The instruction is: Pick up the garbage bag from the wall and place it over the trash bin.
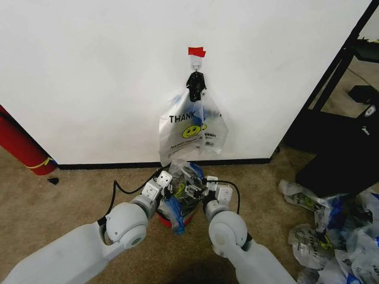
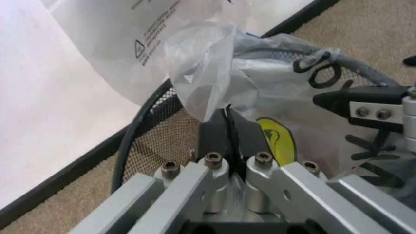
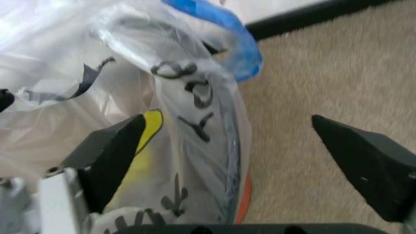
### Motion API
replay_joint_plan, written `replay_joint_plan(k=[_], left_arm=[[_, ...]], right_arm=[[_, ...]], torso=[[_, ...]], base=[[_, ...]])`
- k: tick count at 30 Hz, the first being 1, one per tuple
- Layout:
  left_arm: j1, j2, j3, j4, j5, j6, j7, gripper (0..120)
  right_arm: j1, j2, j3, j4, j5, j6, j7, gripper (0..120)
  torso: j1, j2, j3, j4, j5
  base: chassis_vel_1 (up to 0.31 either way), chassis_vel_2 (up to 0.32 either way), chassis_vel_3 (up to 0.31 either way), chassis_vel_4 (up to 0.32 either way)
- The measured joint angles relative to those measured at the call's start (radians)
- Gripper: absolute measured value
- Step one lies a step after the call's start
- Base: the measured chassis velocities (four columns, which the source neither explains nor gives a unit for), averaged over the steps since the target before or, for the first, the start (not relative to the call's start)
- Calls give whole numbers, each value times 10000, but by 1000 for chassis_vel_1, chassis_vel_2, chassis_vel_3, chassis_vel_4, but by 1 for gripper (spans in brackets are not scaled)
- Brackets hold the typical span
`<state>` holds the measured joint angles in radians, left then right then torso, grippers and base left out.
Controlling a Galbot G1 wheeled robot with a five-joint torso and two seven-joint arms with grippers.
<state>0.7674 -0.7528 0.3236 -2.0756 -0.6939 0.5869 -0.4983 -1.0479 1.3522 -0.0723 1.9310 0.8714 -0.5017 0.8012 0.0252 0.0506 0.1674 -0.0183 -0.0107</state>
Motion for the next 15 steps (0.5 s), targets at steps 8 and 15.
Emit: replay_joint_plan(k=[8, 15], left_arm=[[-117, -115, 132, 122, 28, -16, 20, 0], [-48, -104, 194, 132, 85, -31, 20, 0]], right_arm=[[105, 533, 90, -438, 654, -153, 290, 84], [93, 577, 97, -619, 663, -79, 306, 59]], torso=[[0, 0, 0, 2, 3], [-1, 0, 0, 2, 3]], base=[[0, 0, 0, 0], [0, 0, 0, 0]])
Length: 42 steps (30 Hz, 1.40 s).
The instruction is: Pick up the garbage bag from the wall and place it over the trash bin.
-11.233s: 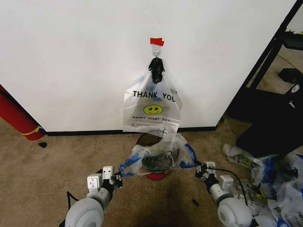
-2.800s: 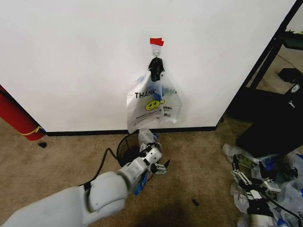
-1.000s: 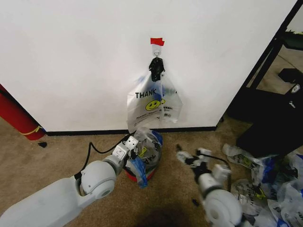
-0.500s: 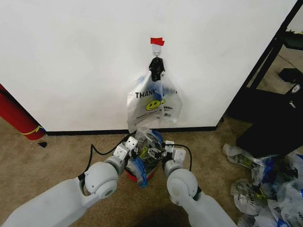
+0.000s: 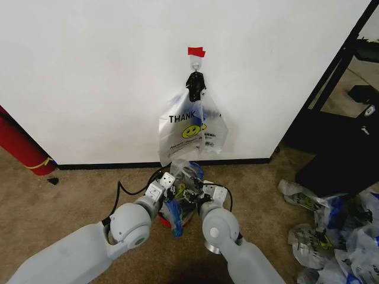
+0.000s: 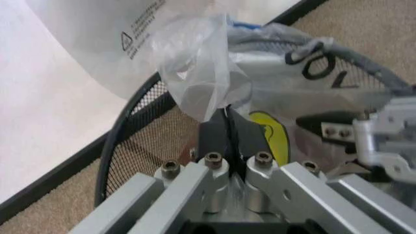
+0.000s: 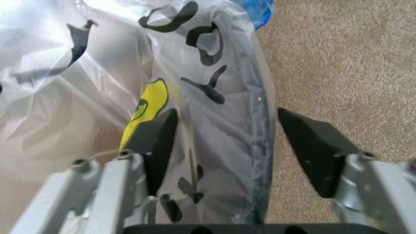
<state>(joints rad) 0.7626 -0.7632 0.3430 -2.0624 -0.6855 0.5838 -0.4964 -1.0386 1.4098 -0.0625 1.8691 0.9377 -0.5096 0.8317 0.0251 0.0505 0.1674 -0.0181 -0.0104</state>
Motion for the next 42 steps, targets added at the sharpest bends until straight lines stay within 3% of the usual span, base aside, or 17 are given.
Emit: replay_joint_plan(k=[16, 26, 32, 42], left_arm=[[143, -151, 135, 59, 103, -45, -93, 0], [196, -93, 46, -309, -288, 6, -249, 0], [402, 238, -450, -974, -563, -145, -294, 0], [457, 343, -399, -1586, -855, -433, -424, 0]], right_arm=[[-25, 109, 434, -152, 308, 248, 12, 1], [-710, 180, 1161, 573, 370, 454, -186, 1], [-1619, 70, 1913, 1346, -360, 515, -1248, 1], [-3213, -303, 2904, 2787, -953, 596, -1943, 1]], torso=[[0, 0, 0, 0, 0], [0, 0, 0, 0, 1], [-1, 0, -1, 0, 2], [-1, 1, -1, 0, 3]], base=[[0, 0, 0, 0], [0, 0, 0, 0], [0, 0, 0, 0], [0, 0, 0, 0]])
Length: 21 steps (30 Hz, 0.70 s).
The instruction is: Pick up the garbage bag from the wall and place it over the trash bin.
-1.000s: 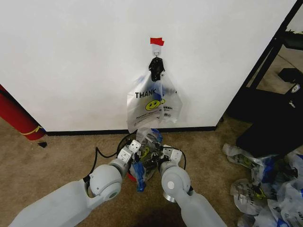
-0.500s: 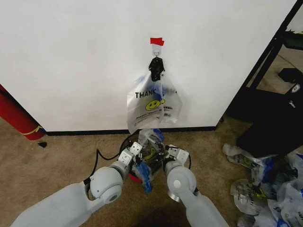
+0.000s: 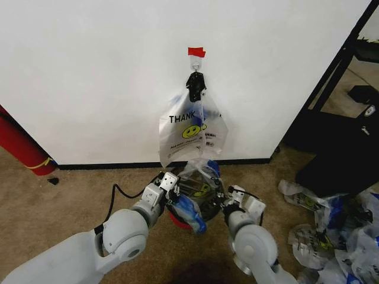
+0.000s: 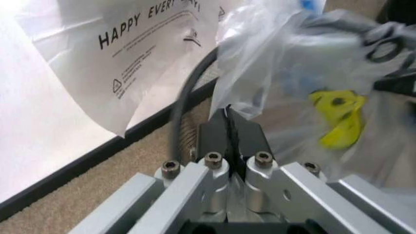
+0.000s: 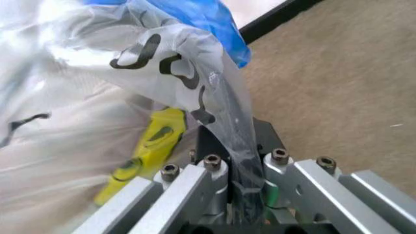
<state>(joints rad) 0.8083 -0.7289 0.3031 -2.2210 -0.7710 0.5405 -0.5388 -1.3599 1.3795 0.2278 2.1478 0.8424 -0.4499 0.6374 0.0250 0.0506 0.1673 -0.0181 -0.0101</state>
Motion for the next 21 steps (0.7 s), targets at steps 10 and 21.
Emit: replay_joint_plan(k=[10, 21], left_arm=[[88, -178, -301, -288, -545, -424, -26, 0], [1071, -149, -1979, -330, -1032, -662, 8, 0]], right_arm=[[-1478, 145, 1036, 779, -908, 363, -697, 1], [-2376, 139, 1441, 1491, -1094, 494, -1335, 1]], torso=[[0, 1, 0, 1, -2], [0, 1, 0, 0, -2]], base=[[0, 0, 0, 0], [0, 0, 0, 0]])
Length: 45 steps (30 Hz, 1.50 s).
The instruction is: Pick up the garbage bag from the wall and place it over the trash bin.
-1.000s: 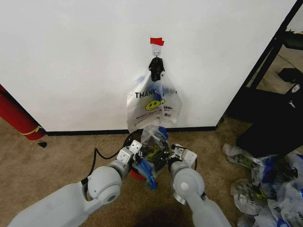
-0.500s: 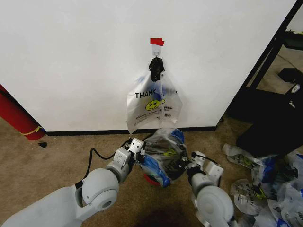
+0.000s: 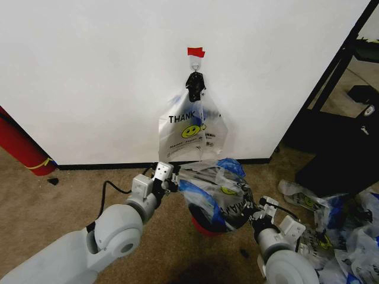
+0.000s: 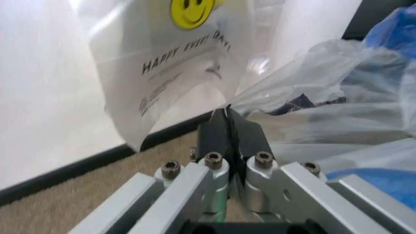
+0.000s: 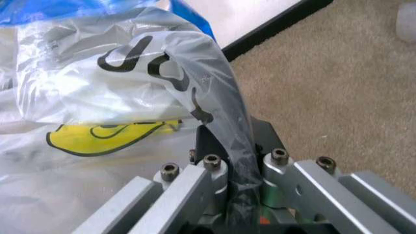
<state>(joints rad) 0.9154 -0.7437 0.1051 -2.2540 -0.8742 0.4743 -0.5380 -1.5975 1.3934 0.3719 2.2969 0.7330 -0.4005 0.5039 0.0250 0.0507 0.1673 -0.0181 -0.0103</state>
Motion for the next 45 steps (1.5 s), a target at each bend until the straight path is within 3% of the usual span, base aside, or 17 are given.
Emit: replay_joint_plan(k=[13, 28, 34, 45], left_arm=[[1150, 21, -649, 524, -22, -55, 462, 0], [2603, -223, -1161, 728, -86, -448, 1184, 0], [3225, -655, -1553, 589, 45, -664, 1123, 19], [4037, -541, -2531, -1320, 12, -1420, 461, 59]], right_arm=[[-304, -11, 161, 207, 586, 306, -580, 1], [322, -201, 657, 47, 2365, 384, -166, 1], [375, -202, 837, 14, 2673, 361, -26, 1], [460, -199, 1136, -662, 2664, 389, -22, 1]], torso=[[0, 0, 1, 0, -1], [0, 0, 1, 1, 0], [1, 0, 1, 1, -1], [1, 0, 0, 0, 0]], base=[[0, 0, 0, 0], [0, 0, 0, 0], [0, 0, 0, 0], [0, 0, 0, 0]])
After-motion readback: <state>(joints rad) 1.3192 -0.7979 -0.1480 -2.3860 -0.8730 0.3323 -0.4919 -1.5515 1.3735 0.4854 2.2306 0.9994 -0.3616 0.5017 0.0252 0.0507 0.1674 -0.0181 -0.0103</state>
